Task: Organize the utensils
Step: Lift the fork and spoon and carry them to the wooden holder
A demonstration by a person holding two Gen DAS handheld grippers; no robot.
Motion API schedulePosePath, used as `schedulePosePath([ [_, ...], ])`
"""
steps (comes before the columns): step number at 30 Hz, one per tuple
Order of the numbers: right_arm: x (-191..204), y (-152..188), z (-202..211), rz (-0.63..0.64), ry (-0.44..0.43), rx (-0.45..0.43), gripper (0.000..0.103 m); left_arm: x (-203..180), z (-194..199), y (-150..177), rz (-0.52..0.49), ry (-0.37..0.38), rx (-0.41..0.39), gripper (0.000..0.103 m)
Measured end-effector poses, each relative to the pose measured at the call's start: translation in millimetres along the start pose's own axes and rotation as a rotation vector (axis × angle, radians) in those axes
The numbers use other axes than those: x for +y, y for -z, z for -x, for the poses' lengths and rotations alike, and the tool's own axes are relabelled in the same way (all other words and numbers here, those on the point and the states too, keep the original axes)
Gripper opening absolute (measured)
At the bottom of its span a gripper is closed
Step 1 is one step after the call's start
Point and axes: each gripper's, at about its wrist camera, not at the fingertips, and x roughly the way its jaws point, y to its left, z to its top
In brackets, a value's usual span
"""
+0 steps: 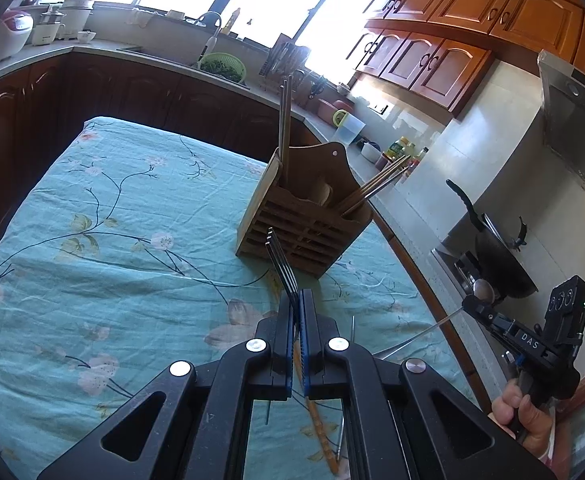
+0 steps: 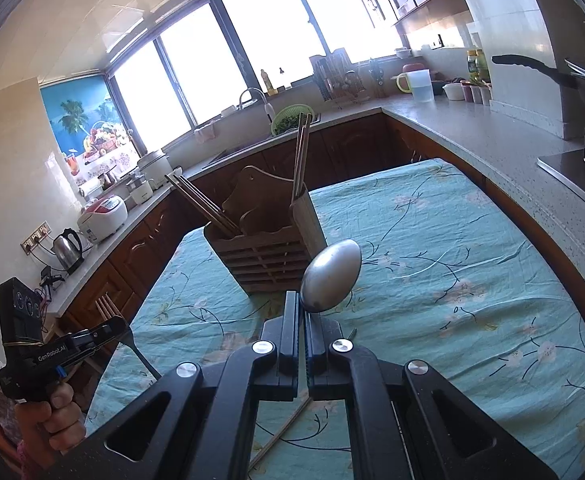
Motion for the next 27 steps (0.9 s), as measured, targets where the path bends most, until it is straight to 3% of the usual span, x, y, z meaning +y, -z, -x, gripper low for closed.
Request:
schedulePosePath([
  [14,2.2,-7.9,-8.6,0.018,0.014,0.002,0.002,-4.2,-16.5,-19.2,-0.008,0.003,-0.011,0.001],
  [27,5.3,-46.3,-21.6,0.065,0.02,-0.039,0.002,-22.3,-33.7,-67.5,-0.06,0.036,-0.091,0.001],
])
